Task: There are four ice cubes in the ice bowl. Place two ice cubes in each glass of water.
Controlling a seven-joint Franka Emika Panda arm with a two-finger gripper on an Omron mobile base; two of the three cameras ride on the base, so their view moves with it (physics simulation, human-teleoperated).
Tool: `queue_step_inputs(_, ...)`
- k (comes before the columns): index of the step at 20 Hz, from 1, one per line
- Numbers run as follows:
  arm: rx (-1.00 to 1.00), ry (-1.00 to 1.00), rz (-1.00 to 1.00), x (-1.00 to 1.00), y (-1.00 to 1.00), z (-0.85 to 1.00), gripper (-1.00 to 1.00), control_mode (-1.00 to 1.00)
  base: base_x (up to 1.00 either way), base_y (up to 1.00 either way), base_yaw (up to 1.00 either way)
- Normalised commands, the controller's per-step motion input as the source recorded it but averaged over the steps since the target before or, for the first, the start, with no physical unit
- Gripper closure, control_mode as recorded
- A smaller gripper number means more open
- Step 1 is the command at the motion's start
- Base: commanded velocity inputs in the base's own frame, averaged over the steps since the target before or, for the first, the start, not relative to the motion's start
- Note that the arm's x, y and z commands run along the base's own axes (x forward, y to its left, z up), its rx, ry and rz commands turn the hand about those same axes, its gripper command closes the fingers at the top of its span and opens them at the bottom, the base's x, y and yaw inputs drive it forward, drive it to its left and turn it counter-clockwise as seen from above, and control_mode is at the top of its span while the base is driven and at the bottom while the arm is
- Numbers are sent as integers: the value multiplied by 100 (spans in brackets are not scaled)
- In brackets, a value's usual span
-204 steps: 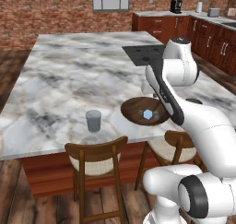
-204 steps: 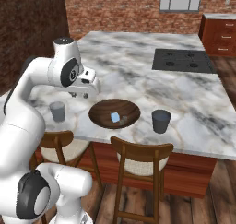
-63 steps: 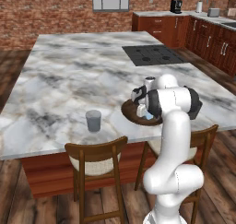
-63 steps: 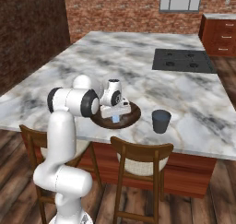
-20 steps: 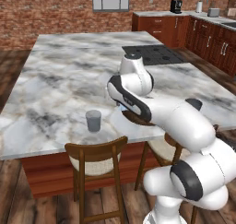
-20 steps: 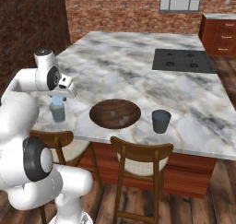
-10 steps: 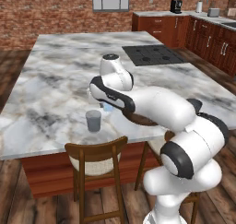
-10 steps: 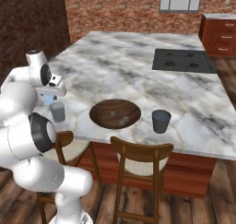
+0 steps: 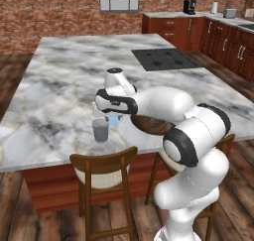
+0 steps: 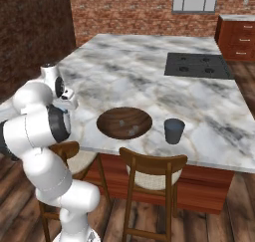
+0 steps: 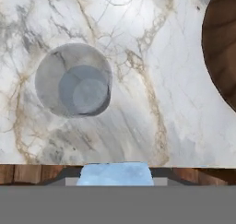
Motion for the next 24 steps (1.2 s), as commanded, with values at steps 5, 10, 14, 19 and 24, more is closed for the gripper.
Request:
queue_step_inputs(5,0,5,0,37,34,-6,100,-100,0,0,0)
queue_step_inputs(10,-1,5,0,28,35,-9,100,-100,0,0,0)
queue_step_inputs(14,0,4,0,43,0,-31,100,-100,0,0,0)
queue_step_inputs(19,0,3,0,43,0,-15,100,-100,0,0,0)
queue_step_inputs(24,0,0,0,16,3,-9,100,-100,0,0,0)
